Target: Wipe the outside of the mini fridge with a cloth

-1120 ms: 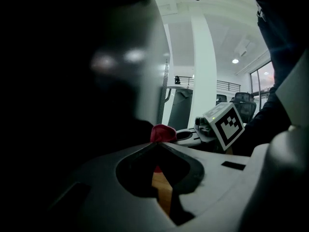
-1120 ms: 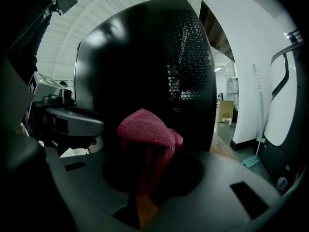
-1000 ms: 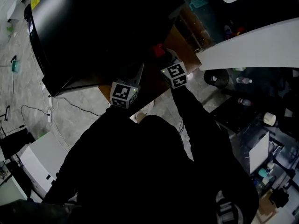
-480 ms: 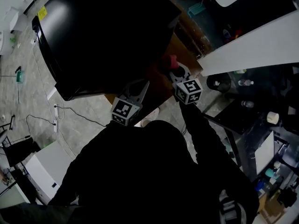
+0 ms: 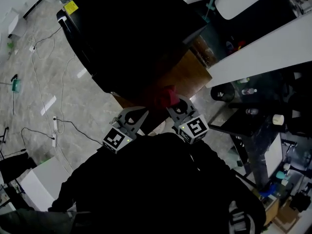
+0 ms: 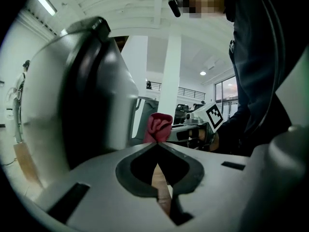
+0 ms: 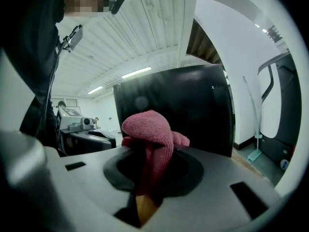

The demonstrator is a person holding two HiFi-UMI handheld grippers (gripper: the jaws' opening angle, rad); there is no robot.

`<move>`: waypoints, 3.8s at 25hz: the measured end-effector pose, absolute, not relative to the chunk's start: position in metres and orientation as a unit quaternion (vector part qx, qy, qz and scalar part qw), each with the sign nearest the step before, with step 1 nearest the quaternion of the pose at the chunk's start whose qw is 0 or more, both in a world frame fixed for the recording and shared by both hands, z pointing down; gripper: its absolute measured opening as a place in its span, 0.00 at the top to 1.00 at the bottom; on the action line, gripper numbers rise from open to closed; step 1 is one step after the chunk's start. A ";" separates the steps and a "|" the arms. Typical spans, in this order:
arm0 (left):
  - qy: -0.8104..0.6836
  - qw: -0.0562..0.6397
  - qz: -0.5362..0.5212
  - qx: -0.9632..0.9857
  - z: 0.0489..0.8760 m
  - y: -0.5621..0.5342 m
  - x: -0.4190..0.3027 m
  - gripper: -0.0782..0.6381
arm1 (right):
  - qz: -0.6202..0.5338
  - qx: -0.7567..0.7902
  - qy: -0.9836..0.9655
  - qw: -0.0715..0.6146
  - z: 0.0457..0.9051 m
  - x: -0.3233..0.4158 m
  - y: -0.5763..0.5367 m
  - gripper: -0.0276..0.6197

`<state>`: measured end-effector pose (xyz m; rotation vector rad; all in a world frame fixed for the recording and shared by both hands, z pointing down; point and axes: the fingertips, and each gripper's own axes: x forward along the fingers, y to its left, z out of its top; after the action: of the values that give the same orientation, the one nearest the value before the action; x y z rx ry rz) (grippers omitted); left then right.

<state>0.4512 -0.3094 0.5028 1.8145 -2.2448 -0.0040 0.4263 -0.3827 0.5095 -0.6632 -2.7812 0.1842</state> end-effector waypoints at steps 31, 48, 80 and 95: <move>-0.901 0.064 -0.057 0.426 0.426 0.207 0.302 0.89 | 0.034 -0.426 -0.900 0.083 0.425 0.310 0.154 0.82; -0.927 0.047 -0.023 0.372 0.410 0.306 0.093 0.89 | 0.091 -0.476 -0.874 0.040 0.416 0.094 0.262 0.82; -0.738 0.051 -0.004 0.673 0.396 0.168 -0.423 0.89 | 0.122 -0.052 -0.991 -0.015 0.383 -0.384 0.094 0.82; -0.493 -0.011 -0.022 0.870 0.362 0.016 -0.462 0.89 | 0.217 0.321 -0.903 -0.186 0.345 -0.371 -0.072 0.82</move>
<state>-0.4623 0.0158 0.3622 2.7516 -1.5596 -0.0686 -0.3709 -0.0718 0.3453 1.1500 -3.2307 0.7778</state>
